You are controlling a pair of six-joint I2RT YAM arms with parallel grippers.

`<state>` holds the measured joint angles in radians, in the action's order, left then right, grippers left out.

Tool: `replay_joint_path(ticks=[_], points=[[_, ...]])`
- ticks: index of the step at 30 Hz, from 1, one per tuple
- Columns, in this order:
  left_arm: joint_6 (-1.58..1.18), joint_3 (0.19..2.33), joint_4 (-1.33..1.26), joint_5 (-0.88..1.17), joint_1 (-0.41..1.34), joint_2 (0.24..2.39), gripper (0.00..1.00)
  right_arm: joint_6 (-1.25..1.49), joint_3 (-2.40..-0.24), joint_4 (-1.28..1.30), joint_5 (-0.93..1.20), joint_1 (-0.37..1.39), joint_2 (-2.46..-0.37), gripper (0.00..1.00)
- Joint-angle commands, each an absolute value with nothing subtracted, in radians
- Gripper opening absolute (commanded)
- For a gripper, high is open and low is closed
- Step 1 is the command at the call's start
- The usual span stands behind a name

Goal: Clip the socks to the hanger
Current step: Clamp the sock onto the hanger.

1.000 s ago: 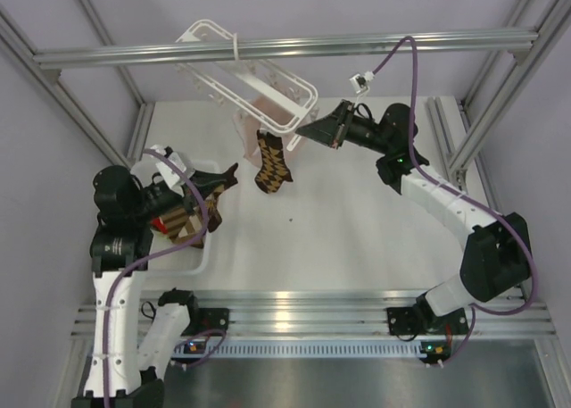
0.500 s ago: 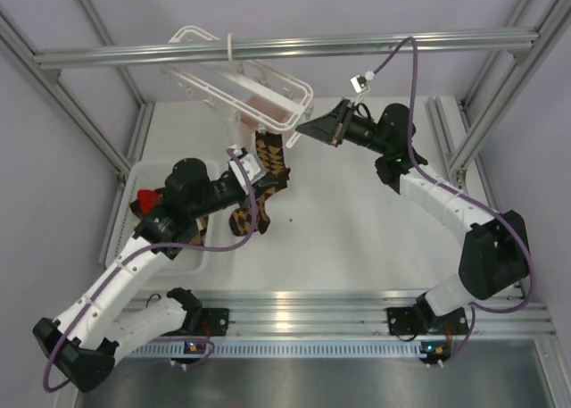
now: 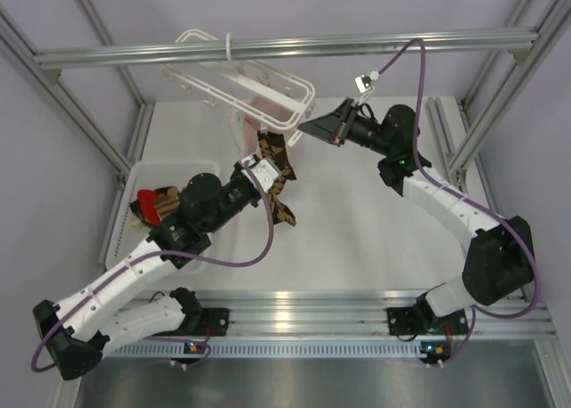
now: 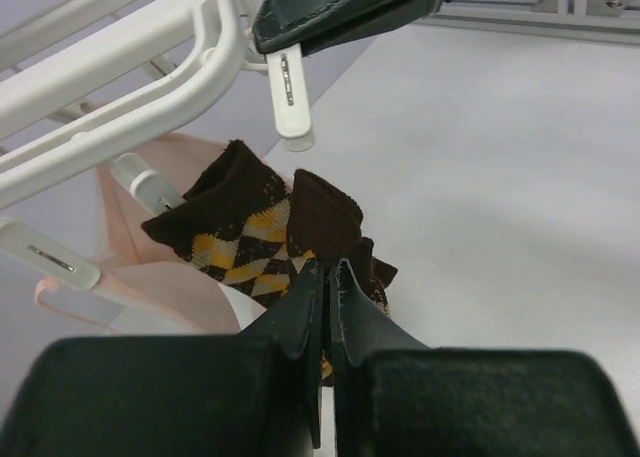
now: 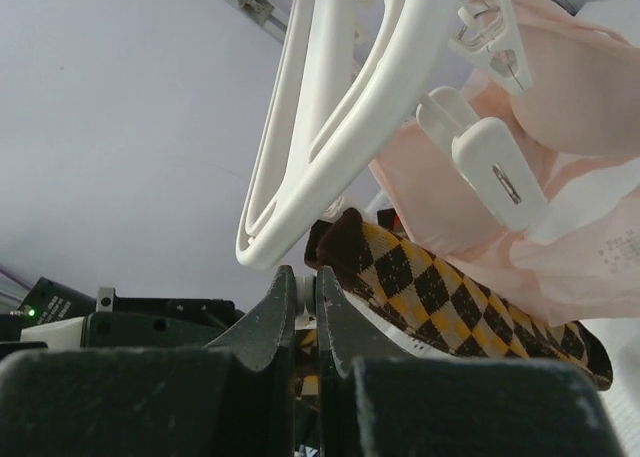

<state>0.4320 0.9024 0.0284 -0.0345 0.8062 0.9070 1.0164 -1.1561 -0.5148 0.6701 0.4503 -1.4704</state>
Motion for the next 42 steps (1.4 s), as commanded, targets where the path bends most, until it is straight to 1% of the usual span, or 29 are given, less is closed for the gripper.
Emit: replay_joint_path(ticks=[1,19,42], points=[[0.345,0.930,-0.074,-0.152,0.810,0.923,0.00,1.026,-1.154,-0.535,0.641,0.448,-1.437,0.00],[0.230,1.020,-0.069,-0.152,0.810,1.015,0.00,0.986,-1.155,-0.549,0.627,0.451,-1.439,0.00],[0.204,1.106,-0.064,-0.150,0.810,1.111,0.00,0.920,-1.167,-0.529,0.629,0.466,-1.427,0.00]])
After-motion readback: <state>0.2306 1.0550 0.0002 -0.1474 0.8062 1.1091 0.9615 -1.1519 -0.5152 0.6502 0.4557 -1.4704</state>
